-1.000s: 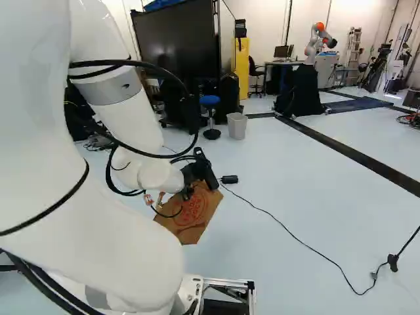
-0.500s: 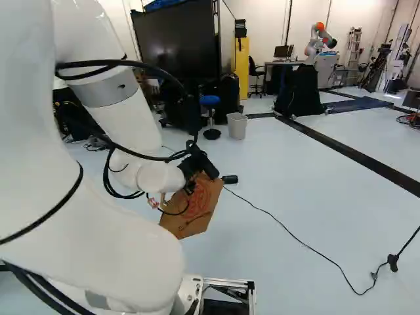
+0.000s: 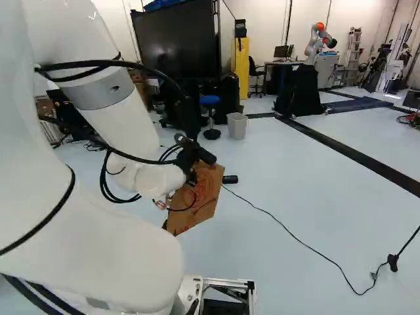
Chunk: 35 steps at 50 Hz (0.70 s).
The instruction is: Pick up the grocery bag from the ground
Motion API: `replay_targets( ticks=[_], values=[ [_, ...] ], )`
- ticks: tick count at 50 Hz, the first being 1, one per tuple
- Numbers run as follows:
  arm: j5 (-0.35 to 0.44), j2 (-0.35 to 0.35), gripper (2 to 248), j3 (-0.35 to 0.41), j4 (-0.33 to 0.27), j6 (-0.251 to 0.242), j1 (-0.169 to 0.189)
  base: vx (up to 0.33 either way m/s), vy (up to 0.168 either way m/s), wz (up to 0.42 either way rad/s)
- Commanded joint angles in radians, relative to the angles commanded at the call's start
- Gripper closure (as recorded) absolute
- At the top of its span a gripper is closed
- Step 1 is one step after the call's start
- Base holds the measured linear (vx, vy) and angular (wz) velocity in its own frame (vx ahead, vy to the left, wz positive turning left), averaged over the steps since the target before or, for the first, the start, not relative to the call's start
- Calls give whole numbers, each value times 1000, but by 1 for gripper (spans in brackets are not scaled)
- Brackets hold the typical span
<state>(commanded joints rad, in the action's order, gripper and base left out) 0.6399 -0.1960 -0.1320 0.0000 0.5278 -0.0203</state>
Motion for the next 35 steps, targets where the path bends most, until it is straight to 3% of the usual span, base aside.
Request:
replay_targets(
  ticks=[17,35],
  values=[
    [76,-27,226,15,0,-172,7,0,0,0],
    [138,-49,226,27,0,-313,12,0,0,0]
  ],
)
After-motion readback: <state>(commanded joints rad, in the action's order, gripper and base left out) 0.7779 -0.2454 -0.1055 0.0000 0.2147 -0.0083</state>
